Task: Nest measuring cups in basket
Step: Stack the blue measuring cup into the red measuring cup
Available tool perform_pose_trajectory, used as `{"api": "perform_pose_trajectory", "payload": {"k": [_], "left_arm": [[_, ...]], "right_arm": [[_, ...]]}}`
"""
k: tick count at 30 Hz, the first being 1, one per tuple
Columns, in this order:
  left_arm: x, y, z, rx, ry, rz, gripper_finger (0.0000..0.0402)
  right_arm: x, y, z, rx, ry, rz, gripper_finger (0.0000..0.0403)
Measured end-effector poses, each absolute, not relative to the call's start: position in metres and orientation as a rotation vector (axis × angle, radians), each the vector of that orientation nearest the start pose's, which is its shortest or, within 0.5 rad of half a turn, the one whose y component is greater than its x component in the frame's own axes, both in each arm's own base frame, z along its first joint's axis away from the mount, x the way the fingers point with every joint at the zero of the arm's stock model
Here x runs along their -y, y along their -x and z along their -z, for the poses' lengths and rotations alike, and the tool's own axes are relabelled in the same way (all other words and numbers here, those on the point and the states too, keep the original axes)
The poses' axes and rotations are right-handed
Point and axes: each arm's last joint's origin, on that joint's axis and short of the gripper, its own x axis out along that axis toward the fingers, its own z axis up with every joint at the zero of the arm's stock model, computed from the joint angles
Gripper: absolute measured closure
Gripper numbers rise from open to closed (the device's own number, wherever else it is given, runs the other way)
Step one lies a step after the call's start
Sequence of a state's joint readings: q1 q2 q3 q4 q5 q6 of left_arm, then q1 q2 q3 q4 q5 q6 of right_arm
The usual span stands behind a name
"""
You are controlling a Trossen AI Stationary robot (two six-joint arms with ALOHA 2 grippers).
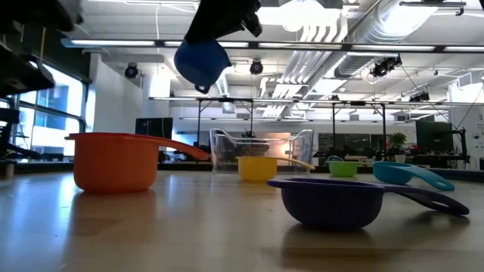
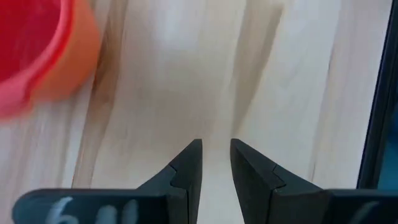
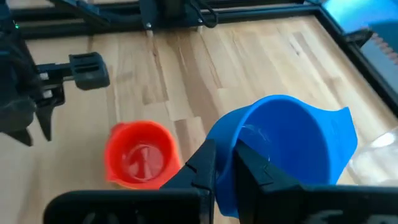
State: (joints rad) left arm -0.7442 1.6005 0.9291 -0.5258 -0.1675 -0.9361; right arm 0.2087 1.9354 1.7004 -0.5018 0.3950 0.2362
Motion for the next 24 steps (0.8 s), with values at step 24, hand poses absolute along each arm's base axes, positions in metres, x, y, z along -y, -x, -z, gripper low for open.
{"api": "perform_pose_trajectory", "payload": {"k": [24], "left_arm": [[0.168,-0.159,-0.191,-1.325,-0.174,-0.283,0.0328]], "right_arm": [[-0.094,-0.422,-0.344,-0.524,-0.226,0.468,0.0386]]}}
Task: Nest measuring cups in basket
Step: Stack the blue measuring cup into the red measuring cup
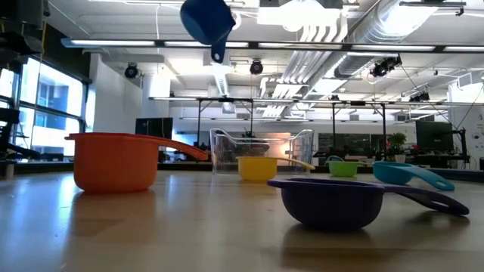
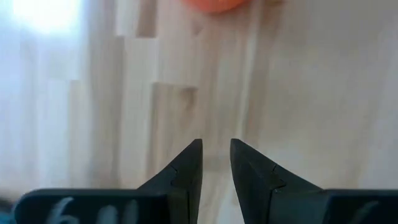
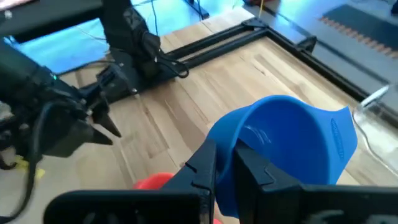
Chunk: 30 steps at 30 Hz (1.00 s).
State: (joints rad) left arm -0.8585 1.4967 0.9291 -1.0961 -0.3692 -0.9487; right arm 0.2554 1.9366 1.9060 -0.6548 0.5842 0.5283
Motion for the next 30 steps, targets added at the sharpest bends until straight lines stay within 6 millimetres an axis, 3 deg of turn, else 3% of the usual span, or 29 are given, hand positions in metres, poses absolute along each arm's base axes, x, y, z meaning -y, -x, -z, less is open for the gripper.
{"api": "perform_pose_trajectory", "payload": {"k": [8,13,23,26,30], "left_arm": [[0.163,-0.152,-0.192,-1.424,-0.157,-0.326,0.0328],[0.159,-0.148,-0.196,-1.457,-0.140,-0.345,0.0328],[0.137,-0.137,-0.227,-1.339,-0.077,-0.367,0.0328],[0.131,-0.132,-0.238,-1.282,-0.040,-0.344,0.0328],[0.123,-0.127,-0.249,-1.214,0.007,-0.333,0.0328]], "right_arm": [[-0.082,-0.427,-0.345,-0.537,-0.313,0.437,0.0386],[-0.083,-0.430,-0.349,-0.520,-0.259,0.389,0.0386],[-0.069,-0.434,-0.381,-0.446,-0.137,0.402,0.0386],[-0.069,-0.442,-0.379,-0.480,-0.133,0.413,0.0386],[-0.074,-0.451,-0.360,-0.603,-0.189,0.431,0.0386]]}}
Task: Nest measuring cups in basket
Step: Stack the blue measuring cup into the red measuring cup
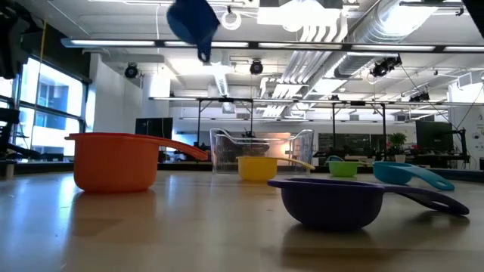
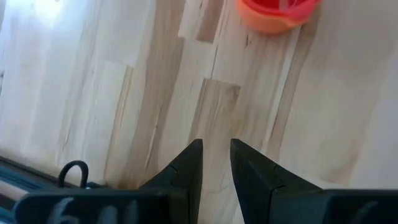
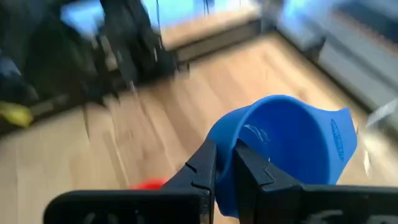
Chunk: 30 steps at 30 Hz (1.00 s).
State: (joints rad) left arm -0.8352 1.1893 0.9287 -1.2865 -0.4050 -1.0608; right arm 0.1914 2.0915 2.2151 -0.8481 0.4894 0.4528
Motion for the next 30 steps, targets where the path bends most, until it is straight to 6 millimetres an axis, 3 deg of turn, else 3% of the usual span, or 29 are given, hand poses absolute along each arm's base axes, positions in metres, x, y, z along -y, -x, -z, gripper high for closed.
{"api": "perform_pose_trajectory", "payload": {"k": [8,18,30], "left_arm": [[0.114,-0.121,-0.260,-1.116,0.083,-0.361,0.0328],[0.115,-0.121,-0.260,-1.121,0.118,-0.373,0.0328],[0.115,-0.121,-0.260,-1.121,0.118,-0.372,0.0328]], "right_arm": [[-0.099,-0.473,-0.313,-0.779,-0.242,0.436,0.0386],[-0.137,-0.494,-0.250,-0.886,-0.074,0.308,0.0386],[-0.157,-0.511,-0.218,-0.858,0.077,0.149,0.0386]]}}
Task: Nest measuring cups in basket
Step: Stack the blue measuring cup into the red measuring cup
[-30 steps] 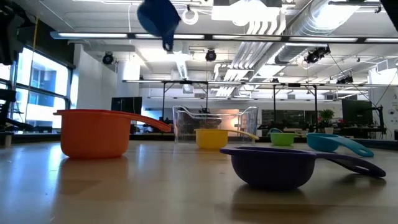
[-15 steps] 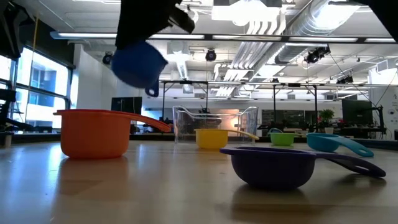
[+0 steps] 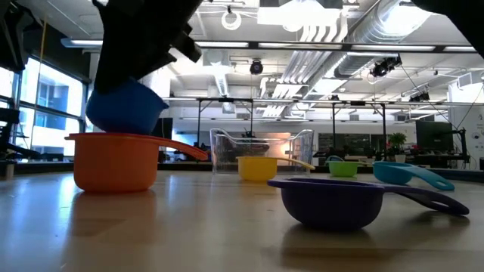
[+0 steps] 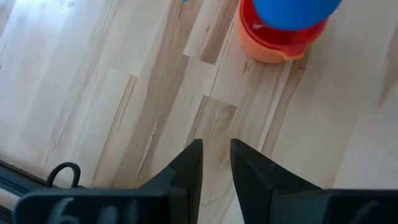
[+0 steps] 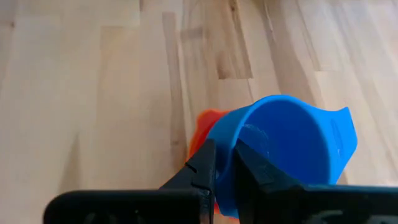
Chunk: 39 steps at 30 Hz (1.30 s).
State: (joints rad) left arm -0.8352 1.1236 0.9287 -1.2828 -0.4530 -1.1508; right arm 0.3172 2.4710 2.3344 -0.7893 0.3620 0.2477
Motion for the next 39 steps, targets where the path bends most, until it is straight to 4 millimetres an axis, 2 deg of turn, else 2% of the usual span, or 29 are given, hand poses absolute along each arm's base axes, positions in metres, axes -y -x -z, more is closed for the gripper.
{"api": "perform_pose_trajectory", "payload": {"k": [5,11,21,26,32,39], "left_arm": [[0.115,-0.121,-0.260,-1.122,0.118,-0.371,0.0328],[0.115,-0.121,-0.260,-1.122,0.116,-0.371,0.0328],[0.115,-0.121,-0.260,-1.122,0.118,-0.371,0.0328],[0.115,-0.121,-0.260,-1.122,0.118,-0.371,0.0328],[0.115,-0.121,-0.260,-1.118,0.129,-0.376,0.0328],[0.115,-0.125,-0.261,-1.027,0.126,-0.410,0.0328]], "right_arm": [[-0.157,-0.514,-0.209,-0.868,0.131,0.146,0.0386],[-0.158,-0.513,-0.209,-0.876,0.124,0.125,0.0376],[-0.157,-0.513,-0.208,-0.884,0.127,0.136,0.0295],[-0.157,-0.511,-0.212,-0.894,0.140,0.128,0.0274],[-0.145,-0.509,-0.241,-0.838,0.218,0.091,0.0273],[-0.111,-0.515,-0.250,-0.846,0.333,0.063,0.0273]]}}
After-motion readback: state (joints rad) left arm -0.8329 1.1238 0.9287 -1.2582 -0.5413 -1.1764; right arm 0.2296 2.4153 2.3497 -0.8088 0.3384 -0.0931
